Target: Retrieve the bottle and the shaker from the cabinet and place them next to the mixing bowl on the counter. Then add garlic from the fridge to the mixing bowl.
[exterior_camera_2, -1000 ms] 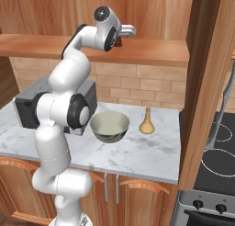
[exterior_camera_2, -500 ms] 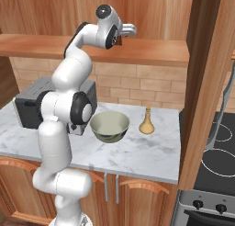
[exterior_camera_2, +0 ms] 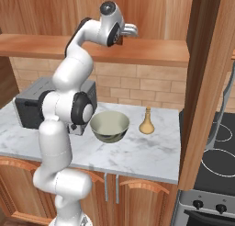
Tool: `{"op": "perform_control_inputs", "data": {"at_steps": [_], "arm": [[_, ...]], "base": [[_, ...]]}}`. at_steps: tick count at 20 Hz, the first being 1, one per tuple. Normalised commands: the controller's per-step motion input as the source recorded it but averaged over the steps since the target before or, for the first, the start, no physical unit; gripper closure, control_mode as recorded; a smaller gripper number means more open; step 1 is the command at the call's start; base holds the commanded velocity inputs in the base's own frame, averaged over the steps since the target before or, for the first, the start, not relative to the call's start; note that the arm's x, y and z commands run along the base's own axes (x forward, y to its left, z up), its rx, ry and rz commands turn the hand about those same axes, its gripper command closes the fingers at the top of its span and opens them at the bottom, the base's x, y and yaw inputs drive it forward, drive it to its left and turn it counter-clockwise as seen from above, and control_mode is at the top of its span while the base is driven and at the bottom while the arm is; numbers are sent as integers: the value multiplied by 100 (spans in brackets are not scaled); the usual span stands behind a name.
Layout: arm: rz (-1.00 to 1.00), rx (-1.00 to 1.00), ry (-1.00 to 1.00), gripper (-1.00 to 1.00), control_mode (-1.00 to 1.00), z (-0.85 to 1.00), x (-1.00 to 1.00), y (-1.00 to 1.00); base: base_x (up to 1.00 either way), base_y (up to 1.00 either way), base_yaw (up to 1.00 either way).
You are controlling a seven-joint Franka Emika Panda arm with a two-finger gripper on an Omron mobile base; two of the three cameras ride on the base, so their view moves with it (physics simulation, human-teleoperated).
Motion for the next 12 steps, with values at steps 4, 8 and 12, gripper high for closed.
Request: {"op": "perform_control_inputs", "data": {"at_steps": [4, 8, 12], "arm": [[-17, 15, -11, 100, -100, 0, -61, -31], [-14, 15, -16, 100, -100, 0, -92, -35], [-13, 16, -28, 100, -100, -11, -100, -29]], "base": [[0, 0, 0], [0, 0, 0], [0, 0, 0]]}}
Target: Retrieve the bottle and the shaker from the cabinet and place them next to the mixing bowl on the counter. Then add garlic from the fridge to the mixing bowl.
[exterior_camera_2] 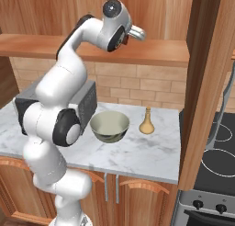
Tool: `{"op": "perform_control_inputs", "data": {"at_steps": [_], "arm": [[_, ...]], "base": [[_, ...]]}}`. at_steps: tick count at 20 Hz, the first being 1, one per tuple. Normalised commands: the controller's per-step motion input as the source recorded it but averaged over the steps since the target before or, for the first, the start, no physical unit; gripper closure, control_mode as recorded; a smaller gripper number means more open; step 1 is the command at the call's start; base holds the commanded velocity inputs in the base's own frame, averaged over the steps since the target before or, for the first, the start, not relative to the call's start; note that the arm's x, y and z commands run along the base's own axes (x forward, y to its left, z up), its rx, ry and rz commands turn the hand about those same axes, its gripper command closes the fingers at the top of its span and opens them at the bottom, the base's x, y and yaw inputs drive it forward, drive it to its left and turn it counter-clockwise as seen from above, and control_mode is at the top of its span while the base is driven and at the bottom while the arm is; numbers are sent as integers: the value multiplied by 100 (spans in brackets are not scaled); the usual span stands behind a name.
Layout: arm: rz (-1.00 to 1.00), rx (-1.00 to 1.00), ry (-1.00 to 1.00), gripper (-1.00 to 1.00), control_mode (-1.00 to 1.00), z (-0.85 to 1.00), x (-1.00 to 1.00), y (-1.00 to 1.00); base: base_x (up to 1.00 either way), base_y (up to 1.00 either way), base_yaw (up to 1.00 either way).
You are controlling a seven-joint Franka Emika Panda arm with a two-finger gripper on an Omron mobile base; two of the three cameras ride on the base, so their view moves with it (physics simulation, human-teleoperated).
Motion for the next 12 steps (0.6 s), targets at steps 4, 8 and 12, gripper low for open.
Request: {"op": "perform_control_inputs", "data": {"at_steps": [4, 8, 12], "arm": [[-2, 4, -34, 100, -100, 0, -100, -13], [5, -2, -19, 100, -100, 9, -100, -6], [10, -15, -1, 100, -100, 19, -100, 0]], "base": [[0, 0, 0], [0, 0, 0], [0, 0, 0]]}}
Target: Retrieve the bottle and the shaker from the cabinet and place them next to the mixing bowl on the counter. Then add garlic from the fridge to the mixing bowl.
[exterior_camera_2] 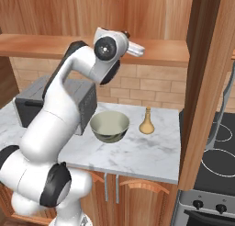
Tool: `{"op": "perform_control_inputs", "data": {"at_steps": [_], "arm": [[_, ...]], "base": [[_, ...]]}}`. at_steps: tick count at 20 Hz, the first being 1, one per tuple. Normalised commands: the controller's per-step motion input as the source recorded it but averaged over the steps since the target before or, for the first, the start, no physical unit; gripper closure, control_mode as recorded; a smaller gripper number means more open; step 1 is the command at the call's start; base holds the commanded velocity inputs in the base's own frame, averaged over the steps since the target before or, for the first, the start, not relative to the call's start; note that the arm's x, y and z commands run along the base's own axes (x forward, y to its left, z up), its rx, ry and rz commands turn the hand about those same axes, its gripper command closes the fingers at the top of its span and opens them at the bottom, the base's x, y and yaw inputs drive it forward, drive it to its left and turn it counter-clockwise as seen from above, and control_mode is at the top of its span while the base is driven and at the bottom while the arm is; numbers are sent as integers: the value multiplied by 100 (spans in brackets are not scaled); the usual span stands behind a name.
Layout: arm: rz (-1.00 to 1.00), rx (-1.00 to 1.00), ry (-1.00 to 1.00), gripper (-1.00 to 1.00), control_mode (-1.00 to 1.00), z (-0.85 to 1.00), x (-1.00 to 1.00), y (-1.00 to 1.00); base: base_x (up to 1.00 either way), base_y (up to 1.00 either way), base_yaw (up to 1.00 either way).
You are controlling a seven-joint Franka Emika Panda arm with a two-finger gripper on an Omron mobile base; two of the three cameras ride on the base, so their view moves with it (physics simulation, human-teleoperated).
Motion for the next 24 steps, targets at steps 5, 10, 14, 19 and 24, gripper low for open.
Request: {"op": "perform_control_inputs", "data": {"at_steps": [5, 10, 14, 19, 24], "arm": [[15, -19, 7, 100, -100, 13, -100, 0], [12, -14, 5, 100, -100, 0, -100, 0], [0, -1, -1, 100, -100, -24, -100, -3], [0, 0, -7, 100, -100, -50, -90, -1], [0, -5, -1, 100, -100, -42, -37, 13]], "base": [[0, 0, 0], [0, 0, 0], [0, 0, 0], [0, 0, 0], [0, 0, 0]]}}
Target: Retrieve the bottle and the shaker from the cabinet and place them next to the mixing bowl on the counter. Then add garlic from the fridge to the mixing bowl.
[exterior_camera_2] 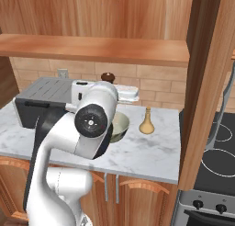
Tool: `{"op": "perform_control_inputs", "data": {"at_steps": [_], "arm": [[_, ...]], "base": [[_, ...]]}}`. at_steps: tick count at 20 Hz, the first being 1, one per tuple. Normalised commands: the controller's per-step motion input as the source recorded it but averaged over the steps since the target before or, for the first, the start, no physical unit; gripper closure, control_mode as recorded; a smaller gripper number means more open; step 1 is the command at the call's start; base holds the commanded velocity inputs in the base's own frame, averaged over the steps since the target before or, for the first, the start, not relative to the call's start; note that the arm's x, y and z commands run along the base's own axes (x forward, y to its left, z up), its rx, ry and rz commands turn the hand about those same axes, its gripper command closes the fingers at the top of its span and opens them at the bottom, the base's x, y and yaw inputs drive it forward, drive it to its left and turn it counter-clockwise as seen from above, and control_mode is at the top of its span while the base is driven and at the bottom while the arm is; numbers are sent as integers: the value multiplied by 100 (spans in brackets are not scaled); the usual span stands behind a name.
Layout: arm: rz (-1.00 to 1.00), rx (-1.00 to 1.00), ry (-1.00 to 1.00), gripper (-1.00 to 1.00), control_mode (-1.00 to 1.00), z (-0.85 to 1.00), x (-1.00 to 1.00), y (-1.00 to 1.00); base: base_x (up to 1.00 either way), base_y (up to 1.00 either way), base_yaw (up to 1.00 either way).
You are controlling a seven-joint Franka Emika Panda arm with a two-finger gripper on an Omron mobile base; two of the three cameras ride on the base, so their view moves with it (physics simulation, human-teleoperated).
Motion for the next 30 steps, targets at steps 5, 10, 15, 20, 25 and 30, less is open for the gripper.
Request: {"op": "perform_control_inputs", "data": {"at_steps": [5, 10, 15, 20, 25, 30], "arm": [[4, -7, 0, 100, -100, -39, -15, 18], [16, -11, 0, 100, -100, -32, -4, 4], [17, -9, 1, 100, -100, -35, 0, 0], [10, -10, 0, 100, -100, -52, 0, 8], [7, -5, 0, 100, -100, -67, 1, 7], [9, -1, -1, 100, -100, -63, 7, 0]], "base": [[0, 0, 0], [0, 0, 0], [0, 0, 0], [0, 0, 0], [0, 0, 0], [0, 0, 0]]}}
